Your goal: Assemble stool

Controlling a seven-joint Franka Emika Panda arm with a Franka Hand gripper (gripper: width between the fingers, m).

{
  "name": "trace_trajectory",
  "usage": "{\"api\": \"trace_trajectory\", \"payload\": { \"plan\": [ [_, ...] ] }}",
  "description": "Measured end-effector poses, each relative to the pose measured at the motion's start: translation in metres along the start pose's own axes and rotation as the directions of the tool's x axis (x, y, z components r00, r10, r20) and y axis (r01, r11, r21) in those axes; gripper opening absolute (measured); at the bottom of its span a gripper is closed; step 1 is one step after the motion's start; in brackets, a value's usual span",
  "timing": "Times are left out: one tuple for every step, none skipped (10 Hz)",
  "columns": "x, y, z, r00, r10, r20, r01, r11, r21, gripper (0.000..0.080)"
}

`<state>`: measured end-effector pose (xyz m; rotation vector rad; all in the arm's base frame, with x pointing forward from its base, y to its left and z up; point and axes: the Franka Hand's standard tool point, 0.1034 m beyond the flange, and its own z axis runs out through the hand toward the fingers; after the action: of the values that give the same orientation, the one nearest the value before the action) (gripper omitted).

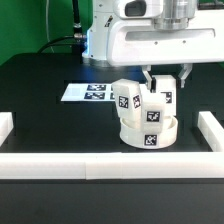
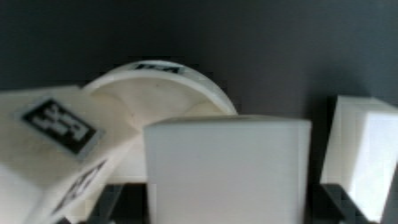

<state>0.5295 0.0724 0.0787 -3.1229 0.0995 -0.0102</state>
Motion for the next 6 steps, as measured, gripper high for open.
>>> {"api": "trace_trajectory", "payload": {
  "plan": [
    [-0.0002, -0.0008, 0.0002, 0.991, 0.137, 0.002, -0.137, 0.991, 0.01, 0.0337],
    [-0.0008, -0.002, 0.0004, 0.963, 0.268, 0.005, -0.268, 0.963, 0.017, 0.0337],
    [-0.0009, -0.0034, 0.0009, 0.896, 0.443, 0.009, -0.443, 0.896, 0.035, 0.0337],
    [-0.0009, -0.005, 0.0012, 0.819, 0.573, 0.016, -0.573, 0.818, 0.048, 0.0337],
    [-0.0006, -0.0067, 0.0011, 0.794, 0.607, 0.019, -0.607, 0.793, 0.046, 0.0337],
    [-0.0005, -0.0073, 0.0011, 0.742, 0.67, 0.025, -0.67, 0.74, 0.047, 0.0337]
  ]
}}
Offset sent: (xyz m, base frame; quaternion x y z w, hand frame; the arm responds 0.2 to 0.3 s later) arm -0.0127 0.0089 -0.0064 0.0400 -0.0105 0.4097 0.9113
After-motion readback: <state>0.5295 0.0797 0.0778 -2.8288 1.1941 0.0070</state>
